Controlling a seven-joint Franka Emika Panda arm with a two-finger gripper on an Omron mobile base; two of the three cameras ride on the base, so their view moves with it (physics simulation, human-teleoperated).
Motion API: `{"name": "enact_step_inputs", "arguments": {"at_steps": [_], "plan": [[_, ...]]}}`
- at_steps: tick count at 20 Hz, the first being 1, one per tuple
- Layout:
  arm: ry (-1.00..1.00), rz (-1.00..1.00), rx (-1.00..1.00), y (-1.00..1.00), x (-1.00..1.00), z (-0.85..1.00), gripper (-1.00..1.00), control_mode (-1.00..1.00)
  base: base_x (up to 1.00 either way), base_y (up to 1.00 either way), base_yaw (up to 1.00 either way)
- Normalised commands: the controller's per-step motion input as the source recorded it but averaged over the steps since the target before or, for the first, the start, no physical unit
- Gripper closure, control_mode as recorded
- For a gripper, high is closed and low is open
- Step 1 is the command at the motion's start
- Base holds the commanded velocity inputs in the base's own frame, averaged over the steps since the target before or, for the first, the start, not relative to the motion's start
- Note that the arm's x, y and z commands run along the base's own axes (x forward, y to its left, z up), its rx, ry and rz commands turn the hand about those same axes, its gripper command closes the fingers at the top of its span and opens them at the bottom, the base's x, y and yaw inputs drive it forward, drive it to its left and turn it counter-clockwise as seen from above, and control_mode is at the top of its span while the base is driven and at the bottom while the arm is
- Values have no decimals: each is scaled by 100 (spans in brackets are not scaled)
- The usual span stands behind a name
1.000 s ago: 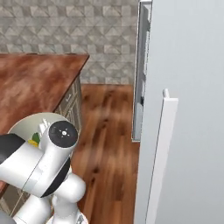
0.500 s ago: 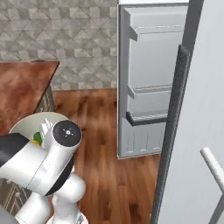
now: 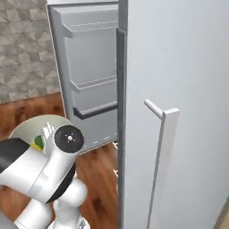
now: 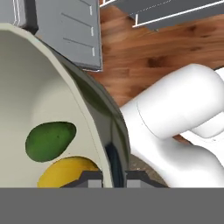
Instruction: Place the bowl with the avocado and lemon on the second highest shelf of the fridge. Place the bowl with the fish and steak on the top shelf of the fridge.
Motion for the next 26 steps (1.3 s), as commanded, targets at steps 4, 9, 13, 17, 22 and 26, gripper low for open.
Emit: {"name": "enact_step_inputs", "arguments": {"at_steps": [4, 9, 13, 17, 22, 26], "plan": [[0, 0, 0, 0, 0, 0, 100, 100, 93, 34, -33], [0, 0, 0, 0, 0, 0, 100, 100, 13, -7, -48], [0, 0, 0, 0, 0, 0, 100, 100, 31, 5, -66], [0, 0, 0, 0, 0, 0, 100, 100, 51, 12, -67], [0, 0, 0, 0, 0, 0, 100, 100, 4, -1, -71], [0, 0, 0, 0, 0, 0, 100, 100, 51, 3, -51]]}}
